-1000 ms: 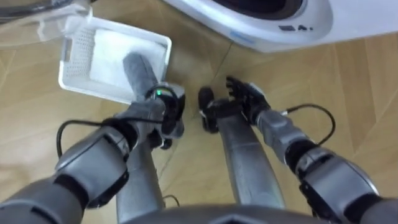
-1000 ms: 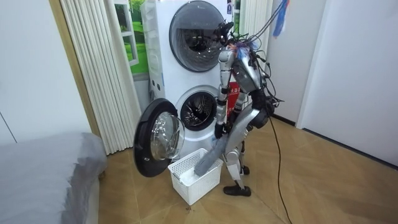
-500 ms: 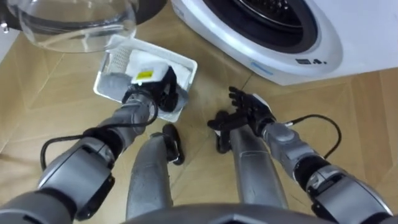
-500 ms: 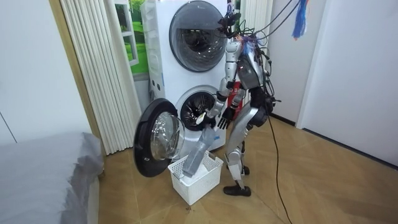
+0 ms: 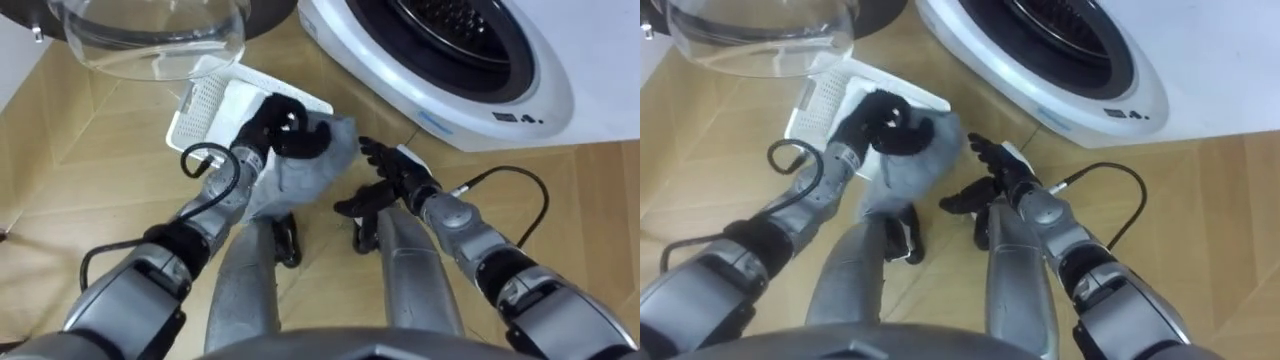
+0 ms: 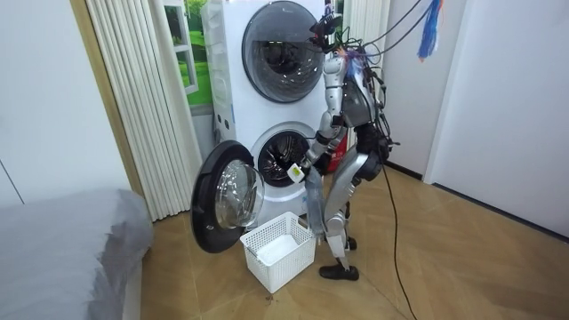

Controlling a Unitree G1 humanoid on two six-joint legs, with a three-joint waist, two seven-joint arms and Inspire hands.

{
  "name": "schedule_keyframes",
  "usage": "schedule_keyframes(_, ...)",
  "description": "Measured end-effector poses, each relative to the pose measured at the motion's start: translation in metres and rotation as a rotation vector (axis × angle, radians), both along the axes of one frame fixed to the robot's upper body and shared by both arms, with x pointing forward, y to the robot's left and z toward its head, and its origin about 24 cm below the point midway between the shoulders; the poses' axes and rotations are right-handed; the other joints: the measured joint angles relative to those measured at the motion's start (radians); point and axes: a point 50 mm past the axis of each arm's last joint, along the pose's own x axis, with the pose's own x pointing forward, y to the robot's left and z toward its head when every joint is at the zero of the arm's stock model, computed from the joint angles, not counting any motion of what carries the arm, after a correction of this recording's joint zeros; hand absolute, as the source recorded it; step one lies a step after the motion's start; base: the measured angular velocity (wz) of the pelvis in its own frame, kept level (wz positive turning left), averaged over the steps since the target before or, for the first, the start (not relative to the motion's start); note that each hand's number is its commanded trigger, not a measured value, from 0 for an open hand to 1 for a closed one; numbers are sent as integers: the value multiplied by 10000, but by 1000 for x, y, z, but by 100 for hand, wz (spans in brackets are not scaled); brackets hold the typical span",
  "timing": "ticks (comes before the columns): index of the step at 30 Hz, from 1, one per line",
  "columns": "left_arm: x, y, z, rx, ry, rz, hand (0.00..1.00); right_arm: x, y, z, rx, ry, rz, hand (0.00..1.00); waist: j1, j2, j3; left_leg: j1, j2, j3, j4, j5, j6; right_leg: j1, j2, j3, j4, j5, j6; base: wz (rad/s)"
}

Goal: Put towel into washing machine

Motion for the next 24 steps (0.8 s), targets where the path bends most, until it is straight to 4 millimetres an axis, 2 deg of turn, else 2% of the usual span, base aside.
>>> schedule_keyframes(1,-1,-1,-1,-320,144,-45,100,-1,0,0,17,28,-8,0,0,5,-15,37,2,-37,-4,6,3,76,1,-48,-39,3,-1,13)
schedule_keyframes(2,-5,-4,-3,-883,407,-177,100,-4,-2,-3,90,145,-89,0,13,3,-72,118,12,-92,-58,26,6,223,10,-134,-156,34,4,12)
schedule_keyframes(5,-13,-6,-8,-1996,1080,-262,100,-7,-1,-5,289,455,17,0,63,-36,-99,357,47,-100,-310,111,-5,544,124,-140,-617,254,50,-5)
schedule_keyframes(12,-27,-7,-18,-3624,2279,-103,100,-13,1,-9,1,867,586,0,126,-22,-99,370,33,-102,-514,191,61,633,152,-171,-992,461,113,-2)
schedule_keyframes(18,-26,-5,-17,-4638,2388,233,100,-7,5,-4,75,659,817,0,372,-14,-94,218,28,-95,-599,202,65,440,142,-164,-1022,460,114,0)
schedule_keyframes(19,-26,-5,-17,-4731,2395,293,100,-7,5,-3,76,630,814,49,390,-11,-92,211,29,-91,-607,202,65,431,143,-166,-1024,459,112,0)
schedule_keyframes(20,-26,-5,-16,-4914,2416,408,100,-5,5,-3,76,597,826,61,400,-9,-91,214,31,-93,-625,202,64,431,148,-164,-1027,453,111,0)
schedule_keyframes(21,-25,-5,-16,-5101,2414,508,100,-4,6,-2,76,557,838,98,395,-9,-91,214,36,-90,-634,202,63,431,150,-162,-1034,443,105,0)
schedule_keyframes(24,-23,-7,-13,-5506,2378,629,100,-1,5,0,47,480,859,100,389,-7,-89,214,37,-86,-663,201,62,431,161,-153,-1058,436,106,0)
